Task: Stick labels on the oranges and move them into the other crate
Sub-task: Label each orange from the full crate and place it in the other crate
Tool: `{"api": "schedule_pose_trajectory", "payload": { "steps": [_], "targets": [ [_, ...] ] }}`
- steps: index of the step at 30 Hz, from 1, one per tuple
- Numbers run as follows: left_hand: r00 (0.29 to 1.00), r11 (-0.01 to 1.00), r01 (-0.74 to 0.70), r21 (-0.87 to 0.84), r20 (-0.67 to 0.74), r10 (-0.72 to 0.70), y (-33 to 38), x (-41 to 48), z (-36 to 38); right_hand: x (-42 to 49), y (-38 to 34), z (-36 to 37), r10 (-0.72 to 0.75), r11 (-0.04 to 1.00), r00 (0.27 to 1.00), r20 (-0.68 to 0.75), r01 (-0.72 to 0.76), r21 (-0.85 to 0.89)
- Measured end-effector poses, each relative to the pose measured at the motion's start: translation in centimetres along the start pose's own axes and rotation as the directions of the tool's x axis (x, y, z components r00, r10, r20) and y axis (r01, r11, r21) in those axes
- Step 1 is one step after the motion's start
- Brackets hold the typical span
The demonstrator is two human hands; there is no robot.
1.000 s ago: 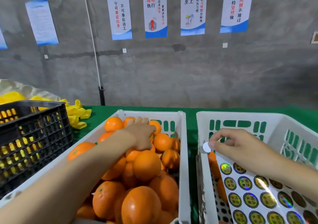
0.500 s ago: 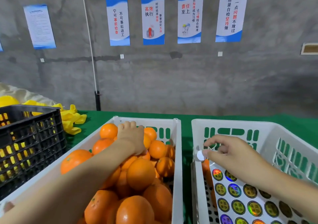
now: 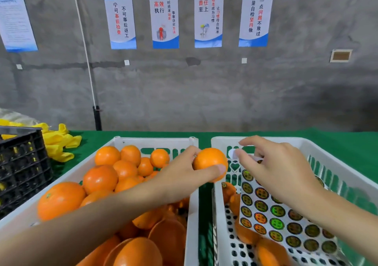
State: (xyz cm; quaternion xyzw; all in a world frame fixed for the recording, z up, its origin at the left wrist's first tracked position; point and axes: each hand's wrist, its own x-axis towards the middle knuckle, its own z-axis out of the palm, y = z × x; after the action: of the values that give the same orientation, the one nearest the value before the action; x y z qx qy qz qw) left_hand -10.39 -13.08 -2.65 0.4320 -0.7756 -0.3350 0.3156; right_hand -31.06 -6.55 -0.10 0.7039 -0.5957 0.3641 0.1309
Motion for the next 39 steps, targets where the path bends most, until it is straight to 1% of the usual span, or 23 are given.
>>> {"api": "schedule_pose_trajectory", "payload": {
  "steps": [3, 5, 7, 9, 11, 13, 16, 24, 28, 30, 33, 36, 37, 39],
  "targets": [
    [0.999, 0.996, -0.05, 0.08, 0.02, 0.048, 0.0, -0.6, 0.6, -0.2, -0.1, 0.1, -0.072, 0.996, 0.996, -0.049, 0.07, -0.047],
    [0.997, 0.985, -0.076, 0.156, 0.039, 0.071, 0.0, -0.9, 0.8, -0.2, 0.1, 0.3, -0.154, 0.986, 0.983, -0.098, 0.147, -0.08],
    [0.993, 0.962, -0.113, 0.25, 0.056, 0.102, 0.0, -0.9, 1.0, -0.2, 0.1, 0.4, -0.26, 0.962, 0.951, -0.167, 0.241, -0.128],
    [0.99, 0.955, -0.134, 0.265, 0.074, 0.118, 0.2, -1.0, 1.0, -0.1, 0.0, 0.4, -0.346, 0.934, 0.915, -0.209, 0.316, -0.165],
    [0.986, 0.96, -0.152, 0.236, 0.098, 0.132, 0.2, -1.0, 1.0, -0.2, 0.1, 0.5, -0.427, 0.901, 0.889, -0.169, 0.401, -0.168],
    [0.983, 0.965, -0.17, 0.199, 0.108, 0.15, 0.2, -1.0, 0.9, -0.4, 0.2, 0.7, -0.492, 0.868, 0.864, -0.104, 0.478, -0.134],
    [0.982, 0.964, -0.185, 0.193, 0.077, 0.173, 0.1, -0.9, 0.8, -0.4, 0.2, 0.8, -0.528, 0.848, 0.848, -0.049, 0.524, -0.075],
    [0.974, 0.944, -0.219, 0.249, -0.01, 0.228, 0.0, -0.9, 0.9, -0.6, 0.0, 0.7, -0.533, 0.846, 0.845, -0.05, 0.534, 0.003],
    [0.97, 0.945, -0.223, 0.237, -0.04, 0.239, 0.1, -0.9, 0.8, -0.8, -0.3, 0.6, -0.539, 0.84, 0.842, -0.028, 0.54, 0.059],
    [0.97, 0.948, -0.223, 0.225, -0.041, 0.238, 0.2, -1.0, 0.8, -0.7, -0.3, 0.3, -0.521, 0.85, 0.853, -0.033, 0.522, 0.073],
    [0.967, 0.937, -0.241, 0.252, -0.016, 0.253, 0.3, -1.0, 0.8, -0.5, -0.2, -0.1, -0.461, 0.884, 0.886, -0.038, 0.463, 0.069],
    [0.971, 0.926, -0.233, 0.298, 0.025, 0.236, 0.1, -0.9, 0.7, -0.1, 0.3, 0.0, -0.411, 0.904, 0.912, 0.012, 0.406, 0.135],
    [0.975, 0.932, -0.223, 0.287, 0.049, 0.218, 0.1, -0.8, 0.7, 0.1, 0.4, -0.1, -0.376, 0.916, 0.927, -0.001, 0.372, 0.149],
    [0.978, 0.951, -0.205, 0.232, 0.096, 0.187, 0.1, -0.8, 0.7, 0.7, 0.8, -0.4, -0.251, 0.943, 0.965, -0.074, 0.261, 0.205]
  ]
}}
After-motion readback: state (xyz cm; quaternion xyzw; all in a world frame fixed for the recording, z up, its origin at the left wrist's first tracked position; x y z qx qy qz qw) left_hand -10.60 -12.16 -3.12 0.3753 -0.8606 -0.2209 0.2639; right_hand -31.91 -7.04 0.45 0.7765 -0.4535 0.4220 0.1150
